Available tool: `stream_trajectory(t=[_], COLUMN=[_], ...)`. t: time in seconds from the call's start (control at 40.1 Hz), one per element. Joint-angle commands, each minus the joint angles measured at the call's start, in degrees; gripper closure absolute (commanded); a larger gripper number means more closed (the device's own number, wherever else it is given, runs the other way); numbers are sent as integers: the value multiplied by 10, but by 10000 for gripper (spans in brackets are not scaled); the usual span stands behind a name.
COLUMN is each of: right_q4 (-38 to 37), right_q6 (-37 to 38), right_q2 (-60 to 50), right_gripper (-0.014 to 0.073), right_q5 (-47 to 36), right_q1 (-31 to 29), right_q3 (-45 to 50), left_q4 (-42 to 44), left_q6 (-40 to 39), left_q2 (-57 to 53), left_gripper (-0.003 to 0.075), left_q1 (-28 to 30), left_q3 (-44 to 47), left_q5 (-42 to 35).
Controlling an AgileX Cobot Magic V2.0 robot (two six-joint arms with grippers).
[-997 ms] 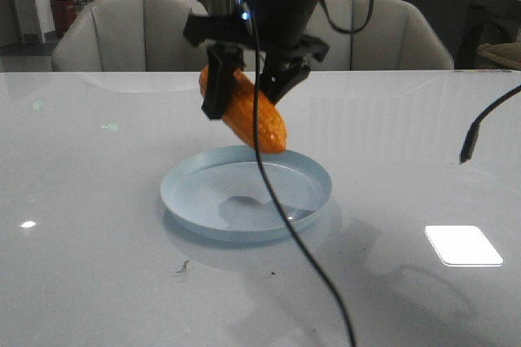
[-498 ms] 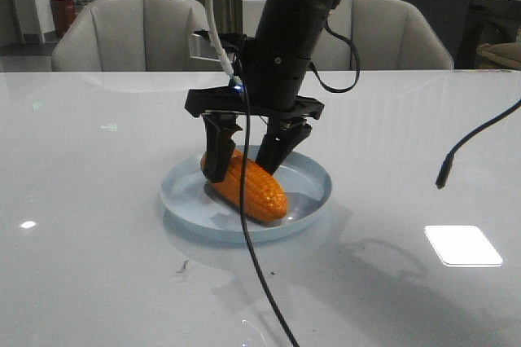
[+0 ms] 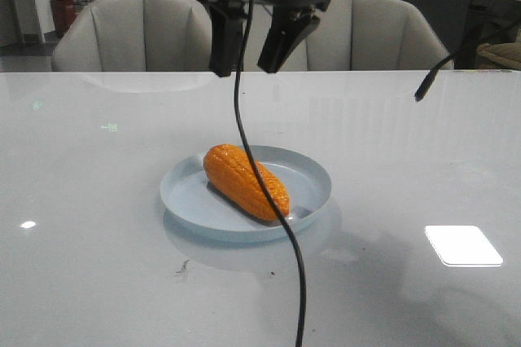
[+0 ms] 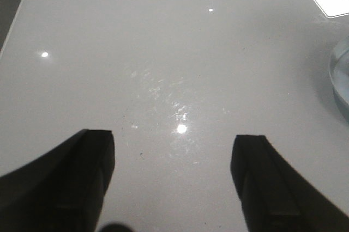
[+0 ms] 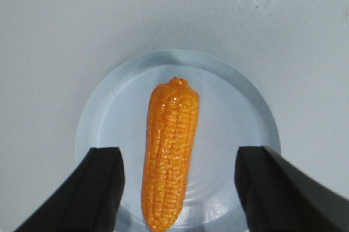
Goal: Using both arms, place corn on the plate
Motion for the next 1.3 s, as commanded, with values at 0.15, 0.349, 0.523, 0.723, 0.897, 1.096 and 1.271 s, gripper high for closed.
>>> stream_trajectory(t=[0.15,0.349,0.523,0.723,0.897,1.096,1.271], right_q4=[-9,-28,-27,-27,-27,-41,-65], right_q6=[-8,-7,-7,-7,-8,-9,-9], right_q2=[-128,-201,-254,-335,-441,-575,-697], right_gripper=[53,53,53,53,53,53,53], right_q5=[7,35,55,11,-91,-180,-213], right_q1=[-28,-105,-197,-276,-307,-314,-314], right_q3=[-22,-18,-7,78,249,468,641], left_q4=[2,2,2,3,3,3,3], left_q6=[-5,-5,-5,-5,-5,-5,-5], left_q2=[-2,-2,-2,-2,-2,-2,-2], left_gripper=[213,213,213,213,213,213,213], left_q1=[1,1,1,1,1,1,1], left_q3=[-16,-16,-16,-16,-16,-16,-16], left_q5=[-44,-43,-42,-33,-29,-29,-29])
